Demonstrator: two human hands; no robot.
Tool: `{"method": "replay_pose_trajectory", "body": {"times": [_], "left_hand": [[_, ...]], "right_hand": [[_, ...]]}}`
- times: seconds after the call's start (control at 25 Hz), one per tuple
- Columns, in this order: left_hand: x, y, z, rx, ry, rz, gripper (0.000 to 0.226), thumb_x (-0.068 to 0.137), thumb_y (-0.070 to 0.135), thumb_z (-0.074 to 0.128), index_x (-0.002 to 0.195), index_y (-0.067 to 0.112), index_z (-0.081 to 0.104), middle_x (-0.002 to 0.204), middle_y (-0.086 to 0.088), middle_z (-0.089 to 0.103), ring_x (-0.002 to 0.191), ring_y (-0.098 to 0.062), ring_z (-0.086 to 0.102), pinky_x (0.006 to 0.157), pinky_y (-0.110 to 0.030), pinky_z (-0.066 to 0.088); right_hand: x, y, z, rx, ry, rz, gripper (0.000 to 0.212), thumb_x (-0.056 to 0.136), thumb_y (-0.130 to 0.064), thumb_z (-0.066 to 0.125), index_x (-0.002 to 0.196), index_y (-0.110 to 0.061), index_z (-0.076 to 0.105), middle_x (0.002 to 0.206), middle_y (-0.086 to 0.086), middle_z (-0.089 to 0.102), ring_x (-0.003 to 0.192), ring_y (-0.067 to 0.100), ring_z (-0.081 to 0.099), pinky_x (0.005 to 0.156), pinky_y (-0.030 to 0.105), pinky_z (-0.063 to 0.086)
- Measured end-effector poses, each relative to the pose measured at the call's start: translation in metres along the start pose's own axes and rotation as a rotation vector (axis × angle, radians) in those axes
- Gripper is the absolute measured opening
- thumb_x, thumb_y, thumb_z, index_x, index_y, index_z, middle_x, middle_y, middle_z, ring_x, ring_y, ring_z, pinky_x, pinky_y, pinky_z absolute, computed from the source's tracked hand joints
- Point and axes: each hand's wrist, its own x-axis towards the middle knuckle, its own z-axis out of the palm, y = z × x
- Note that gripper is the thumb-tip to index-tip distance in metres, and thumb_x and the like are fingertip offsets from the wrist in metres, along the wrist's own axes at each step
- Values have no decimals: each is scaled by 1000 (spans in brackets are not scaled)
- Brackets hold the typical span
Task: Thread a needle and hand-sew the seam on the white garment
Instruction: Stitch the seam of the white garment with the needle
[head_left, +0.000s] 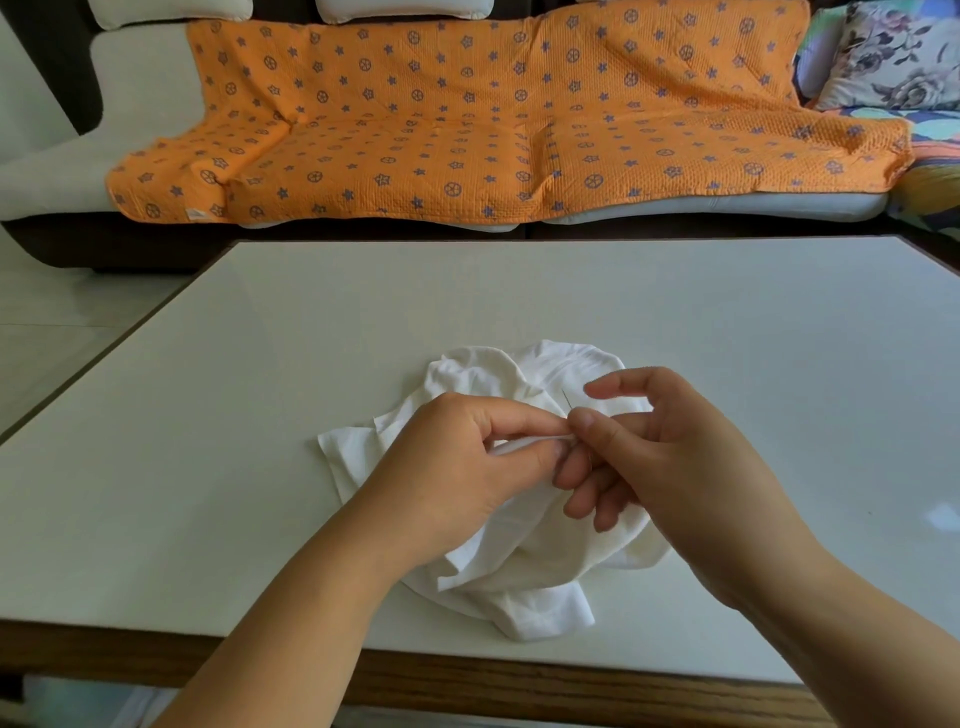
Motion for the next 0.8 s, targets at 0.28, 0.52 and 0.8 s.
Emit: {"method": "replay_pose_trajectory", "body": {"times": [0.28, 0.52, 0.8], "left_hand": [[2, -7, 3, 136, 7, -10, 15, 91, 26, 67, 93, 38, 75, 91, 28, 73, 93, 13, 64, 83, -4, 45], [3, -8, 0, 127, -29, -45, 18, 94, 28, 63, 89, 44, 70, 97, 35, 68, 97, 18, 59, 81, 2, 40], [4, -11, -4, 67, -77, -70, 17, 94, 25, 62, 95, 39, 72, 101, 31, 70, 101, 17, 59, 87, 0, 40]], "right_hand": [[3, -3, -6, -83, -60, 145, 17, 99, -22, 52, 95, -8, 60, 72, 6, 75, 65, 22, 73, 55, 29, 55], [28, 1, -32, -44, 184, 25, 19, 99, -22, 52, 88, -8, 57, 84, -6, 76, 54, 9, 61, 53, 26, 46], [45, 7, -42, 781, 71, 97, 11, 99, -10, 48, 92, -4, 54, 74, 17, 71, 90, 36, 73, 75, 36, 61]]}}
